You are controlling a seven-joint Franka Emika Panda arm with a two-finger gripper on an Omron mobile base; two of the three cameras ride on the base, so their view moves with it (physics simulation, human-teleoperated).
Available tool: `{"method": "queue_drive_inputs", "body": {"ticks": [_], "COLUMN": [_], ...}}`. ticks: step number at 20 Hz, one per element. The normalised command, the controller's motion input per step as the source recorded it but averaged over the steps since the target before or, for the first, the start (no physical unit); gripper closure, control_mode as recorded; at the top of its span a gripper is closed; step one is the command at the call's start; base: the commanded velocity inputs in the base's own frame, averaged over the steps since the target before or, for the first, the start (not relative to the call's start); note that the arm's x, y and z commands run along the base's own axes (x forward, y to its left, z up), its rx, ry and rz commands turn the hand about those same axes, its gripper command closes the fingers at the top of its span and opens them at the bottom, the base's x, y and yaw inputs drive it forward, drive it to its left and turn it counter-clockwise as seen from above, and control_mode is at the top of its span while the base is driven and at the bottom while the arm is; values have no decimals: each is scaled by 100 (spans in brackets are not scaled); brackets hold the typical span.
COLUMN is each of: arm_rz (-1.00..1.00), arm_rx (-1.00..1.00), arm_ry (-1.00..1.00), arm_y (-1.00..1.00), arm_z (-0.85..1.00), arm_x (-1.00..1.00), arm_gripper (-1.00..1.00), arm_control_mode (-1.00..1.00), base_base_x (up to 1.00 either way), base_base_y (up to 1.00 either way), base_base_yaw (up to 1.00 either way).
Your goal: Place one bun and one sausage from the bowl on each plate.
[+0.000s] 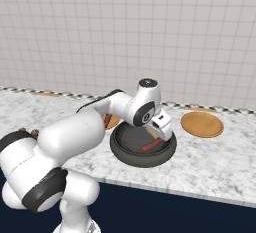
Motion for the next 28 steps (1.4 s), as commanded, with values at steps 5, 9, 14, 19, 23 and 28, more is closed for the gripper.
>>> {"method": "queue_drive_inputs", "body": {"ticks": [5, 9, 14, 19, 23, 28], "arm_rz": [-1, 0, 0, 0, 0, 0], "arm_rx": [-1, -3, 0, 0, 0, 0], "arm_ry": [9, 11, 3, 0, 0, 0], "arm_y": [6, 31, -1, 0, 0, 0], "arm_z": [-40, -53, -46, -25, -2, 0], "arm_x": [0, 0, -1, 0, 0, 0], "arm_gripper": [-100, -100, -100, 100, 100, 100], "arm_control_mode": [-100, -100, -100, -100, -100, -100], "base_base_x": [0, 0, 0, 0, 0, 0], "base_base_y": [0, 0, 0, 0, 0, 0], "base_base_yaw": [0, 0, 0, 0, 0, 0]}}
